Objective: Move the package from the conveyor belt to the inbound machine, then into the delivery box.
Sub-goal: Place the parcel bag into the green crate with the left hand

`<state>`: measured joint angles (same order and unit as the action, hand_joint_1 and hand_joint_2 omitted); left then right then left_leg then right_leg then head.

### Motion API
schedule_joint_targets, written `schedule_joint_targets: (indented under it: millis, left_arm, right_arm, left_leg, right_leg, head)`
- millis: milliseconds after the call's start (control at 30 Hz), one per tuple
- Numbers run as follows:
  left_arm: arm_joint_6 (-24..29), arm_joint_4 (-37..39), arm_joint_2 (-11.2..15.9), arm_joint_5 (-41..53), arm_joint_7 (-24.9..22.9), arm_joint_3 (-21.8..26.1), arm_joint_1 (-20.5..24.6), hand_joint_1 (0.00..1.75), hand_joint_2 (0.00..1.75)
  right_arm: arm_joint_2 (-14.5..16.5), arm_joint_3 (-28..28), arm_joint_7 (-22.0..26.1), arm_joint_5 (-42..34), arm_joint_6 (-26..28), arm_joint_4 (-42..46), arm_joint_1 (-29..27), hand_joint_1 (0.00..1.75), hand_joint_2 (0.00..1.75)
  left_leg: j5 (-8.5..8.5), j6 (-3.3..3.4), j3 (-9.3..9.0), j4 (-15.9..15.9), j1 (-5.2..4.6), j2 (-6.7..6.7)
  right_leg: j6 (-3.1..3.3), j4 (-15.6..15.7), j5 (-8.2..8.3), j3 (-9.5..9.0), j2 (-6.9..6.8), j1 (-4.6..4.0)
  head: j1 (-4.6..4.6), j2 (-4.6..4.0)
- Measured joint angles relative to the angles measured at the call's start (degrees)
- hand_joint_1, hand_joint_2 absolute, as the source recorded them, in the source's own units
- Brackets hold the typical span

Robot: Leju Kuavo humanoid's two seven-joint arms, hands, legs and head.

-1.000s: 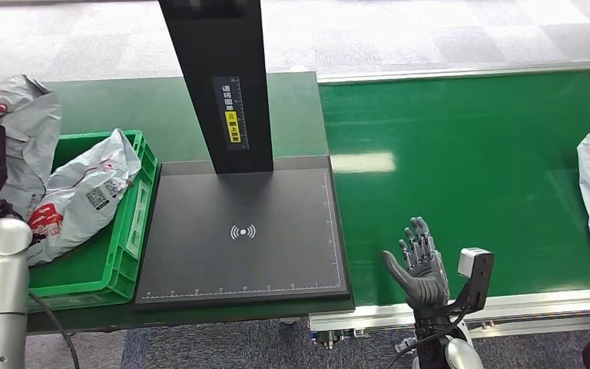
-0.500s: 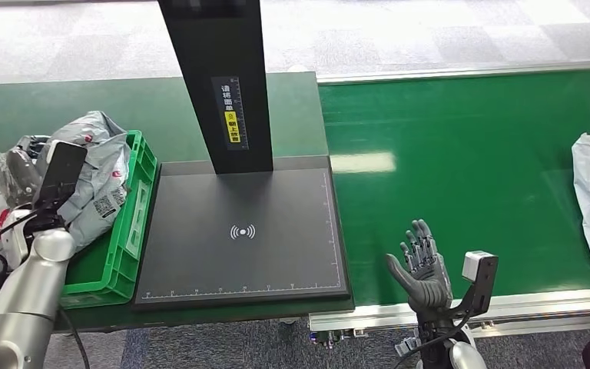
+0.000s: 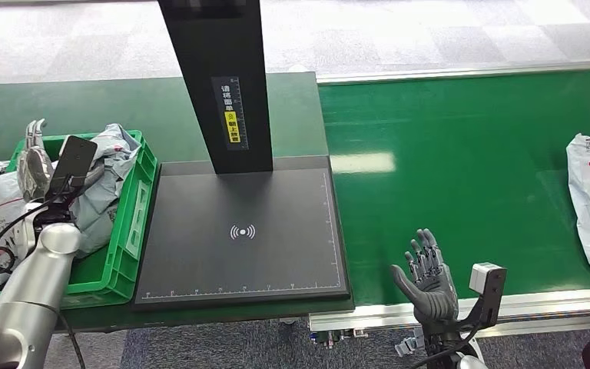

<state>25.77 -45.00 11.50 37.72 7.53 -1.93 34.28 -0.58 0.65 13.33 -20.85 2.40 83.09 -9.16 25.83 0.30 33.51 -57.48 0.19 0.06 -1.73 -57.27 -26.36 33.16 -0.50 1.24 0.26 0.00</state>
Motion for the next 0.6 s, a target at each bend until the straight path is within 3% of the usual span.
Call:
schedule_joint_targets:
  millis: [167, 267, 467, 600]
  left_arm:
    - [0.7, -1.1, 0.0, -2.3, 1.0, -0.3, -0.2, 0.00, 1.75]
    - [1.9, -6.3, 0.4, -7.4, 3.0, -0.3, -1.5, 0.00, 1.75]
    - [7.3, -29.0, 0.8, -14.3, 9.6, 0.5, -8.8, 0.00, 1.75]
    - [10.4, -45.3, -1.1, -13.0, 15.6, -0.8, -15.8, 0.00, 1.75]
  right_arm:
    - [0.0, 0.1, 0.0, 0.0, 0.0, 0.2, -0.2, 0.00, 1.75]
    - [0.0, 0.2, 0.0, 0.1, 0.0, 0.5, -0.8, 0.00, 1.75]
    - [0.1, 1.1, 0.4, 0.9, 0.0, 1.9, -2.1, 0.00, 1.75]
    - [1.0, 1.7, 0.7, 1.8, 0.0, 2.8, -2.4, 0.00, 1.75]
  left_leg:
    - [0.00, 0.00, 0.00, 0.0, 0.00, 0.00]
    - [0.00, 0.00, 0.01, 0.0, 0.00, 0.00]
    - [0.07, -0.02, 0.03, 0.0, 0.00, 0.05]
    - [0.13, -0.01, 0.00, 0.0, -0.02, 0.10]
  right_leg:
    - [0.00, 0.0, 0.01, -0.01, 0.00, 0.00]
    - [0.00, 0.0, 0.00, -0.01, 0.01, 0.00]
    - [0.04, 0.0, -0.06, 0.03, 0.07, 0.01]
    - [0.04, 0.1, -0.08, 0.02, 0.10, 0.03]
  head:
    - [0.01, 0.00]
    - [0.01, 0.00]
    - [-0.01, 0.00]
    - [0.00, 0.00]
